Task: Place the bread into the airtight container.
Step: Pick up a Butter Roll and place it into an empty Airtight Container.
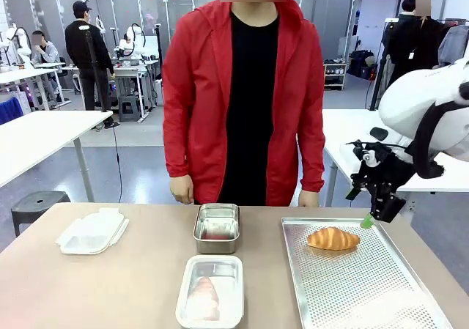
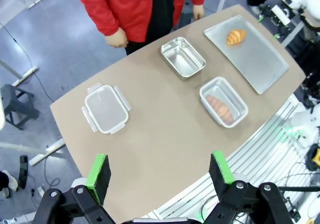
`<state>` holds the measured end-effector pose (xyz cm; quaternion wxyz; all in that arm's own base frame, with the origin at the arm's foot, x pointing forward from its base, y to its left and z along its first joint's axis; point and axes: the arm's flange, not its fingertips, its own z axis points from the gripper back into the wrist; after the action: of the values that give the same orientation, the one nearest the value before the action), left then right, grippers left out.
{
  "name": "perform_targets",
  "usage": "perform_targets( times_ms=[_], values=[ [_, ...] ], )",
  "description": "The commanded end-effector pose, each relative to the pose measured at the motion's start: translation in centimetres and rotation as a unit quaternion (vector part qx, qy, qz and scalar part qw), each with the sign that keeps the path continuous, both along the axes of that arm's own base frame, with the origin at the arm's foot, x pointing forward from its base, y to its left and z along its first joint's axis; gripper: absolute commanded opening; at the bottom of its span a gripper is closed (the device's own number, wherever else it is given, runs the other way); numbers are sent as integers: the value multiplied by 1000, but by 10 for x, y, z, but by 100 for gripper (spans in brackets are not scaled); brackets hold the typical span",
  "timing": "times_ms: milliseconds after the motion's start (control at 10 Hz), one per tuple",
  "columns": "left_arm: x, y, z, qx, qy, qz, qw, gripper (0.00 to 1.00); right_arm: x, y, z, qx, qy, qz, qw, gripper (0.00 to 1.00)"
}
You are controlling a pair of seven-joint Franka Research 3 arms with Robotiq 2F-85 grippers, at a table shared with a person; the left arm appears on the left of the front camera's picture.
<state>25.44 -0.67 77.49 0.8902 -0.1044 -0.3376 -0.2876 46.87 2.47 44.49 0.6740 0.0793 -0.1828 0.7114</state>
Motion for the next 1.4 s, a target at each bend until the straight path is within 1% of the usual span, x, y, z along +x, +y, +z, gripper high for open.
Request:
perform_targets(
  times_ms=[0,300,400,500,600,700,800,1100,1300],
  values=[
    [-1,0,1,0,-2,-8,1000,100,-7,2,9,7,4,9,1000,100],
    [-1,0,1,0,-2,-8,1000,100,-7,2,9,7,4,9,1000,100],
    [-1,0,1,0,-2,-8,1000,100,-3,2,4,1,3,4,1000,100],
    [-1,0,1,0,-2,-8,1000,100,17,9,-11,1,25,-4,1000,100],
    [-1,0,1,0,-2,-8,1000,100,34,21,-26,-16,39,-15,999,100],
    [-1,0,1,0,-2,-8,1000,100,45,28,-38,-42,43,-34,998,100],
    [-1,0,1,0,-2,-8,1000,100,52,31,-48,-64,48,-48,996,100],
    [-1,0,1,0,-2,-8,1000,100,73,37,-79,-94,59,-72,991,100],
    [-1,0,1,0,-2,-8,1000,100,82,39,-88,-104,66,-60,991,100]
  ],
)
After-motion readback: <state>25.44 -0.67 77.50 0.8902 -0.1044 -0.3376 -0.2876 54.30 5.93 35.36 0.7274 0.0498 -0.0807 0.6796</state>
